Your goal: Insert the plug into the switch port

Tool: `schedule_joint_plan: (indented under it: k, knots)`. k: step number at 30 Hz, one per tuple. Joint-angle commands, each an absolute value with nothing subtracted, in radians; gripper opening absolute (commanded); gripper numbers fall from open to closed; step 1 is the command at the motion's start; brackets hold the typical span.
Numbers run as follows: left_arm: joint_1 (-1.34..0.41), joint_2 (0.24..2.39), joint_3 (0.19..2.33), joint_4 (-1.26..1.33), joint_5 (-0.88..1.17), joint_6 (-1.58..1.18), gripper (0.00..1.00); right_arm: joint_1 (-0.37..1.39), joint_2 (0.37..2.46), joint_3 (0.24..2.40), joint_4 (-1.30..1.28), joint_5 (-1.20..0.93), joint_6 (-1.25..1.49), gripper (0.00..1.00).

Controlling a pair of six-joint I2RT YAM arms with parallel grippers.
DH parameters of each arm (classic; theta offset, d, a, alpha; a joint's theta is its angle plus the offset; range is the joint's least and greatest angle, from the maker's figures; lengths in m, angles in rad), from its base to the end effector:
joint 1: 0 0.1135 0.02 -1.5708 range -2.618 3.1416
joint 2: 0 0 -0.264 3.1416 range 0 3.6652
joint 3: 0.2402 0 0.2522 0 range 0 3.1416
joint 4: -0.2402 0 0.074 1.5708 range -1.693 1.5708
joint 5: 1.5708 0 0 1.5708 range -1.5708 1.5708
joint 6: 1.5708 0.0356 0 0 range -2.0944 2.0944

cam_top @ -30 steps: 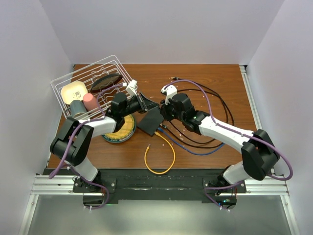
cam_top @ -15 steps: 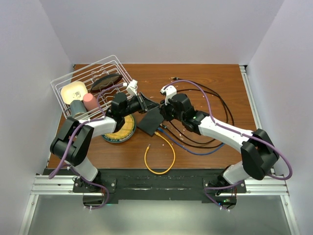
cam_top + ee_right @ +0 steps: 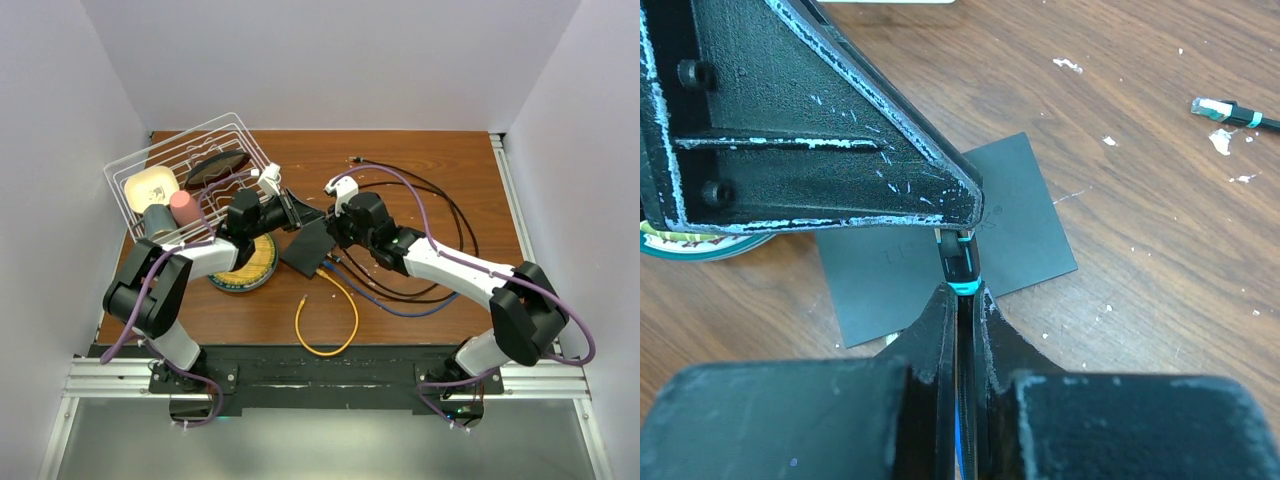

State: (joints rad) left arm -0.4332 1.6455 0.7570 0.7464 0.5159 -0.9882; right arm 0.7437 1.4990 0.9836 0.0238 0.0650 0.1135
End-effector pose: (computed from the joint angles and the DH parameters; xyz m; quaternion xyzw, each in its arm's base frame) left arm 0.3054 -0.1606 0.2096 -0.0394 0.7484 -0.5593 0.3544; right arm 0.2520 0.2287 0.2566 -0.2499 0.8204 0.1881 0.4787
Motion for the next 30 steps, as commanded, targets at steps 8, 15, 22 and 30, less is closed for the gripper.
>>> schedule_joint_plan:
  k: [8, 15, 22, 30]
  knots:
    - [-0.425, 1.586, 0.759, 0.744, 0.477, -0.927, 0.59, 0.753, 1.442, 0.976, 0.005, 0.140, 0.074, 0.00]
    - [-0.407, 1.534, 0.770, 0.577, 0.364, -0.790, 0.87, 0.749, 1.382, 0.934, -0.051, 0.213, 0.052, 0.00]
    - [-0.405, 1.594, 0.877, 0.313, 0.193, -0.589, 0.96, 0.723, 1.376, 0.910, -0.078, 0.147, 0.077, 0.00]
    - [-0.405, 1.719, 0.949, 0.245, 0.164, -0.514, 0.96, 0.592, 1.414, 0.916, -0.103, -0.090, 0.109, 0.00]
